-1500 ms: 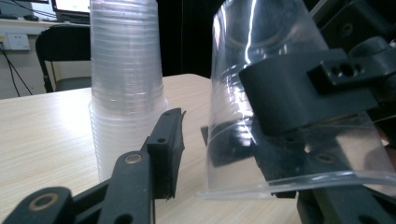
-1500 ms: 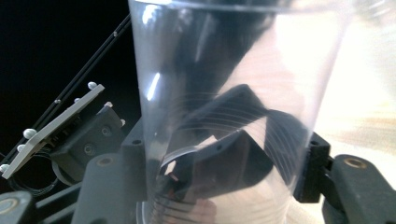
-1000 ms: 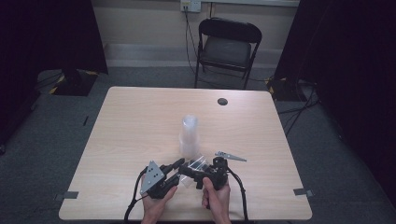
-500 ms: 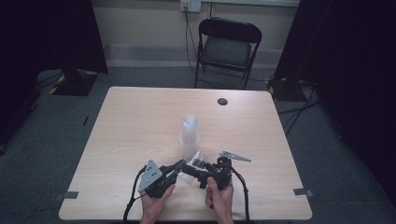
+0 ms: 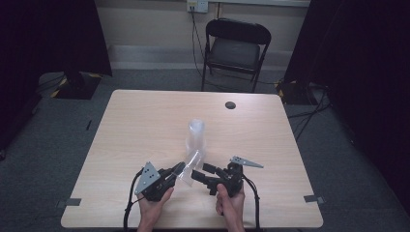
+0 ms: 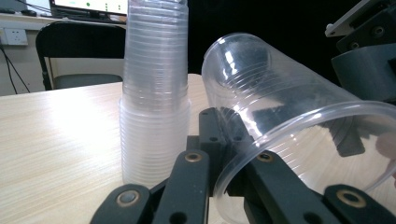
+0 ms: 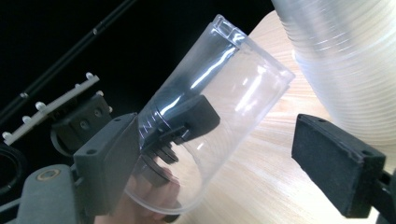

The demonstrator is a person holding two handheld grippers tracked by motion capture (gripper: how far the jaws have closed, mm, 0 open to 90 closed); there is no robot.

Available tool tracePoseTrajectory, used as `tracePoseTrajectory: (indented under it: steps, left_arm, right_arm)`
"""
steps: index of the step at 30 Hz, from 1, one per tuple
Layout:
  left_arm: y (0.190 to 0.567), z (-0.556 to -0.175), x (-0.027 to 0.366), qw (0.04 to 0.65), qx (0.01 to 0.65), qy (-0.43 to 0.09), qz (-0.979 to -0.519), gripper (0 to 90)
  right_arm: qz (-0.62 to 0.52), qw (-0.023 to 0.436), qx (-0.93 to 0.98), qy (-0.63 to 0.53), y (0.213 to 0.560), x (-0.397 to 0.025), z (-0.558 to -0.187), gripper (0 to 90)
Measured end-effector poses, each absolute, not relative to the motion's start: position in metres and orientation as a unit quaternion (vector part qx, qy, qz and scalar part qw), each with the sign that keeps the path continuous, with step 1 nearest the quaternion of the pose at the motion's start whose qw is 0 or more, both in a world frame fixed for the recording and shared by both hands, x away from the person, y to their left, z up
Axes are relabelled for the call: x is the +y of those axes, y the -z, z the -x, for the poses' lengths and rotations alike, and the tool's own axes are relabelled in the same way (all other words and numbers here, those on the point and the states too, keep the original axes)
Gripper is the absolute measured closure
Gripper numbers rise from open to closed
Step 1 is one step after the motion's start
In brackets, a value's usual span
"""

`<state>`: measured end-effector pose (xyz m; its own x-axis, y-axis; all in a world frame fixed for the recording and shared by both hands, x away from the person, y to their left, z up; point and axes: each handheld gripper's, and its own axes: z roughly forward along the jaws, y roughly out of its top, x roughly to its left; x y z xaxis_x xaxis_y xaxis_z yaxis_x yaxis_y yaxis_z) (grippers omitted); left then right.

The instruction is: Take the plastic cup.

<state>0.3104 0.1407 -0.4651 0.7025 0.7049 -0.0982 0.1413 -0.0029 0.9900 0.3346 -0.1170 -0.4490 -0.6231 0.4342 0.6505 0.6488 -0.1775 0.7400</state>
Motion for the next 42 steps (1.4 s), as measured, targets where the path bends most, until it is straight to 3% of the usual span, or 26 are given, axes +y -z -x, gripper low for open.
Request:
tracePoseTrajectory:
  steps: [5,16,25,27,30,42]
  left_arm:
    - [0.465,-0.311,0.143,0.624,0.312,-0.216,-0.683,89.3]
    - [0.459,-0.305,0.151,0.616,0.313,-0.205,-0.693,88.3]
    - [0.455,-0.307,0.155,0.589,0.307,-0.184,-0.724,88.5]
    - [0.455,-0.309,0.155,0.581,0.305,-0.179,-0.733,88.4]
    - [0.454,-0.311,0.154,0.564,0.296,-0.178,-0.75,88.7]
    - [0.455,-0.32,0.149,0.507,0.286,-0.154,-0.798,88.9]
  right_arm:
    - [0.419,0.066,-0.65,0.63,0.449,-0.118,-0.334,17.0]
    - [0.399,-0.053,-0.692,0.599,0.448,-0.122,-0.324,15.0]
    - [0.378,-0.091,-0.717,0.579,0.448,-0.126,-0.318,15.3]
    - [0.362,-0.101,-0.722,0.581,0.446,-0.128,-0.317,20.5]
    - [0.353,-0.117,-0.722,0.583,0.445,-0.129,-0.314,16.7]
    - [0.311,-0.14,-0.739,0.581,0.438,-0.13,-0.308,16.5]
